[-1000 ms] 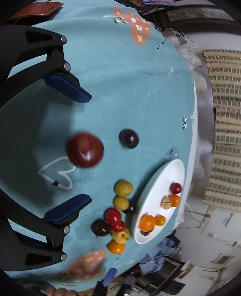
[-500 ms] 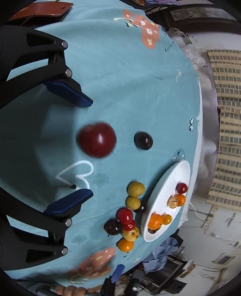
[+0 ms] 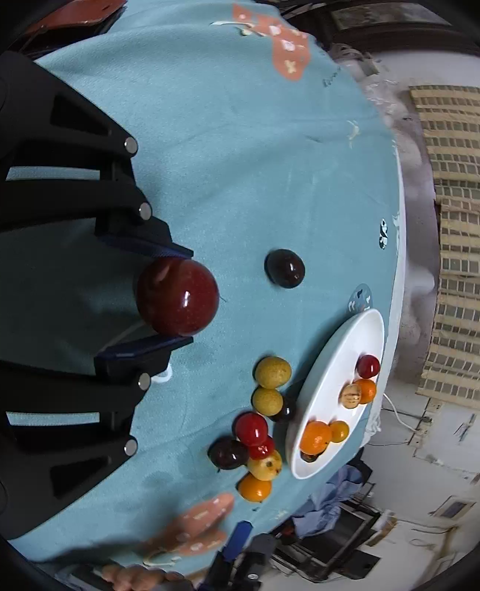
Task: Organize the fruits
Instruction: 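Grasp a second red apple with the left tool, then lift the red apple with the left tool while the right tool grasps a dark plum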
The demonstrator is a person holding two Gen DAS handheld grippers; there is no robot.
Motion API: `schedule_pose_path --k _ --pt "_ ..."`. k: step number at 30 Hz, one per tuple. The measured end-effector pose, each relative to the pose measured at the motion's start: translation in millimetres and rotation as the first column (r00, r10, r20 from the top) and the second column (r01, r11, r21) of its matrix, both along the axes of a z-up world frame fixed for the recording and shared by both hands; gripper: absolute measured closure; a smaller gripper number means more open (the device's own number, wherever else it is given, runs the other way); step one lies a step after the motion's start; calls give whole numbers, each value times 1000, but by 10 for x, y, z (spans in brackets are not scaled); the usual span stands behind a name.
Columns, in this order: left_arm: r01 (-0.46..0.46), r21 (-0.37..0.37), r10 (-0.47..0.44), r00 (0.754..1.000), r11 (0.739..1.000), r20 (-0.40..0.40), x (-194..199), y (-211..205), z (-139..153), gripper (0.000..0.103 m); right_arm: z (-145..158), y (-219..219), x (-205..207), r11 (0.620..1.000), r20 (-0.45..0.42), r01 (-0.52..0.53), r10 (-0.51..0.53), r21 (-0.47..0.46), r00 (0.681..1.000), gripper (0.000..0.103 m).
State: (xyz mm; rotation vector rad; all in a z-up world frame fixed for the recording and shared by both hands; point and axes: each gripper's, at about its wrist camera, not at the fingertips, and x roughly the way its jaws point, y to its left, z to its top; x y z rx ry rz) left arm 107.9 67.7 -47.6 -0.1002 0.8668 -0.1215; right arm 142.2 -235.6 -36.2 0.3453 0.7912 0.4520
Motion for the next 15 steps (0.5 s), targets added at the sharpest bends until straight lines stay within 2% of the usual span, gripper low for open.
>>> schedule_pose_path --k 3,5,7,12,15 --pt "1 15 -1 1000 1000 2 7 -28 -3 63 -10 110 -19 999 12 -43 43 -11 999 9" --pt "1 22 -1 1000 1000 4 11 -46 -4 63 -38 230 -30 996 19 -75 76 -51 997 13" --pt "0 21 0 1000 1000 4 14 -51 -6 63 -80 333 -26 991 21 -97 99 -97 995 25" --pt "1 30 -1 1000 1000 6 29 -75 1 63 -182 585 6 964 34 -132 143 -230 989 38" --pt "4 31 -4 1000 1000 7 34 -79 2 63 -218 694 27 955 36 -144 159 -260 987 45"
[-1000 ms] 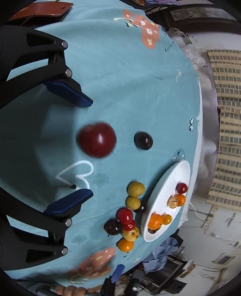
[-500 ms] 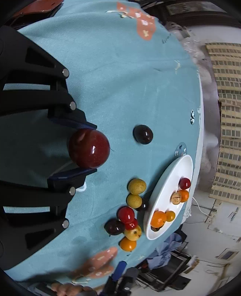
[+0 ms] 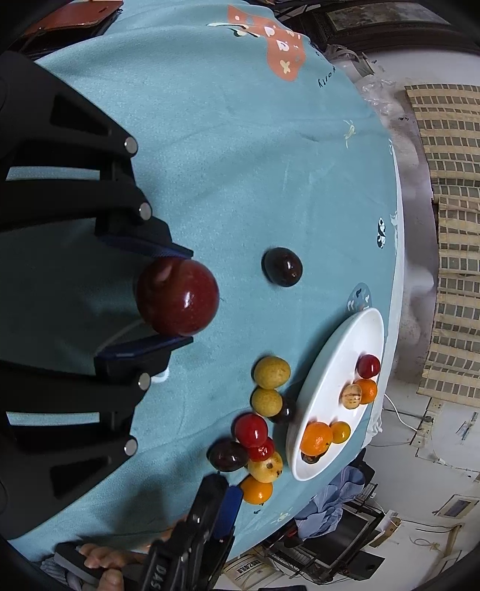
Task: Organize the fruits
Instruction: 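Lift the red apple with the left tool while the right tool grasps a dark plum, then lower the red apple onto the plate with the left tool while the right tool releases the plum there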
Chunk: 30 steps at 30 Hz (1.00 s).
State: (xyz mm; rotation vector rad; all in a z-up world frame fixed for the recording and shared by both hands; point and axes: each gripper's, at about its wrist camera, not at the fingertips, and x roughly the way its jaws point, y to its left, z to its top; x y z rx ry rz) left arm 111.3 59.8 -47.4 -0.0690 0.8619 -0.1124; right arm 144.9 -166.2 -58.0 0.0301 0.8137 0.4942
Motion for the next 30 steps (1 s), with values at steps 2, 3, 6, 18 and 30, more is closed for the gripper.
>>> schedule_pose_path --k 2,3,6,18,30 --pt "1 1 -1 1000 1000 0 9 -2 -1 63 -43 76 44 1000 -9 -6 6 -18 1000 48" --pt "0 0 0 1000 1000 0 9 -2 -2 63 -71 110 66 999 -14 -9 8 -31 1000 53" --pt "0 -5 0 1000 1000 -1 19 1 -3 63 -136 172 127 998 -41 -19 16 -59 999 66" --pt "-15 -45 17 999 999 50 1 57 89 63 -56 56 16 1000 -22 -26 27 8 999 71" --pt "49 -38 -44 992 998 118 249 -230 478 63 523 -335 -47 991 92 36 -48 131 995 71"
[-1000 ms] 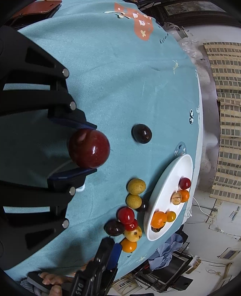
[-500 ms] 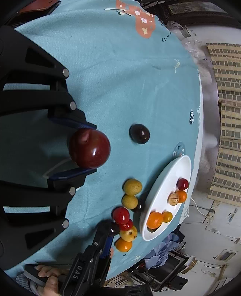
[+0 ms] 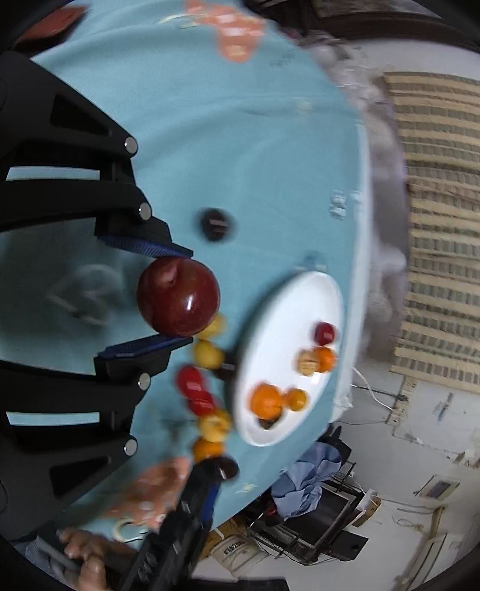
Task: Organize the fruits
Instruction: 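Lower the red apple onto the plate with the left tool while the right tool releases the plum there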
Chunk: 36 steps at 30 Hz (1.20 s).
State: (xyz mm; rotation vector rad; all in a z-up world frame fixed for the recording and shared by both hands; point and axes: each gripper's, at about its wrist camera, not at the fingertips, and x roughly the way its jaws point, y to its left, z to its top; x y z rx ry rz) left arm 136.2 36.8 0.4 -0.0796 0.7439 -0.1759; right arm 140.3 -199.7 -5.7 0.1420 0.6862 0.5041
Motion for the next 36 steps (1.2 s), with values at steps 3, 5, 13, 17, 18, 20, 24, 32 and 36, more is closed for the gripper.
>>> schedule_pose_path --k 3,5,13,17,18,20,24,32,36 --pt "18 14 -18 998 1000 52 264 -167 276 63 354 -182 200 998 55 65 -65 6 996 71" --pt "25 13 -26 997 1000 77 446 -293 394 63 497 -252 386 995 76 100 -101 12 992 71" --pt "36 21 -37 999 999 11 1144 -632 69 63 128 -108 1152 993 -12 116 -116 38 993 71" --pt "59 44 -58 998 997 -26 1273 -701 -130 63 -66 -12 1441 992 -49 123 -123 1 991 71" --pt "62 49 -61 998 997 -27 1280 -715 -156 62 -103 3 1489 992 -55 123 -123 -1 991 71" --pt "71 59 -69 997 996 -35 1297 -737 -198 62 -172 41 1540 993 -68 120 -121 -12 990 70" --pt "54 79 -53 999 995 -10 1266 -736 -189 47 -239 12 1593 991 -98 132 -135 -38 986 70" --pt "16 62 -18 999 998 30 1074 -585 -31 38 276 -202 1273 983 -30 149 -147 107 989 68" --pt "-28 38 26 998 999 55 857 -420 61 35 575 -142 813 987 77 120 -128 103 989 28"
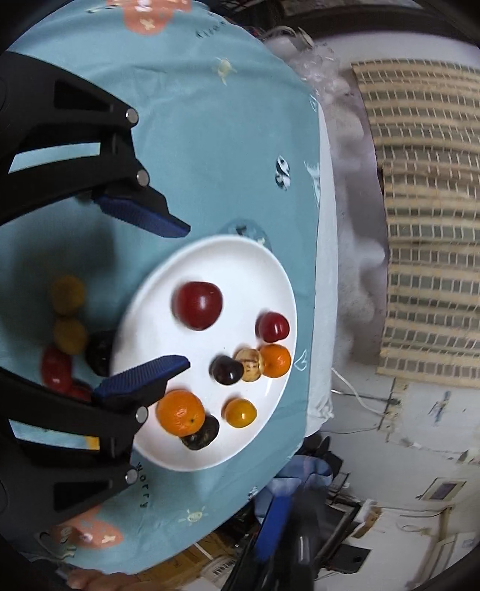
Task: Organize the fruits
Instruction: 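Lower the red apple onto the plate with the left tool while the right tool releases the plum there, then grasp a dark plum with the left tool while the right tool grasps an orange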
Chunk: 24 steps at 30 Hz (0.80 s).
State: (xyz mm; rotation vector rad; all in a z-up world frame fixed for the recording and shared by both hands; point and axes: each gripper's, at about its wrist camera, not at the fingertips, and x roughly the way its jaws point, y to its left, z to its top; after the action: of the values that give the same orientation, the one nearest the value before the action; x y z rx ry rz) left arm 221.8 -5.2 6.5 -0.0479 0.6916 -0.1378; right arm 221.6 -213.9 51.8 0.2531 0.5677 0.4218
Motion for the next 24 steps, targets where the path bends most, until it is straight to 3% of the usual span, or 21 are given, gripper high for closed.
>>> schedule_pose_path --k 3,6,7,11,15,24 --pt "-24 -1 24 1000 1000 2 -232 100 -16 33 -6 111 -371 995 53 -7 13 -103 999 28" --pt "-84 40 83 996 996 25 -477 217 -71 16 -176 94 -598 992 42 6 0 -129 999 28" --pt "-110 53 108 994 993 29 -536 273 -99 15 -251 59 -657 993 36 8 -3 -114 999 28" --pt "-184 26 184 983 982 10 -610 565 -162 11 -693 -66 -766 995 -87 15 -24 -103 996 27" --pt "-227 -26 226 973 973 -32 -529 772 -246 11 -819 -69 -682 997 -168 7 -20 -78 986 27" --pt "-193 129 200 979 973 -42 -380 598 -370 11 -881 -84 -674 997 -204 10 -25 -71 979 26"
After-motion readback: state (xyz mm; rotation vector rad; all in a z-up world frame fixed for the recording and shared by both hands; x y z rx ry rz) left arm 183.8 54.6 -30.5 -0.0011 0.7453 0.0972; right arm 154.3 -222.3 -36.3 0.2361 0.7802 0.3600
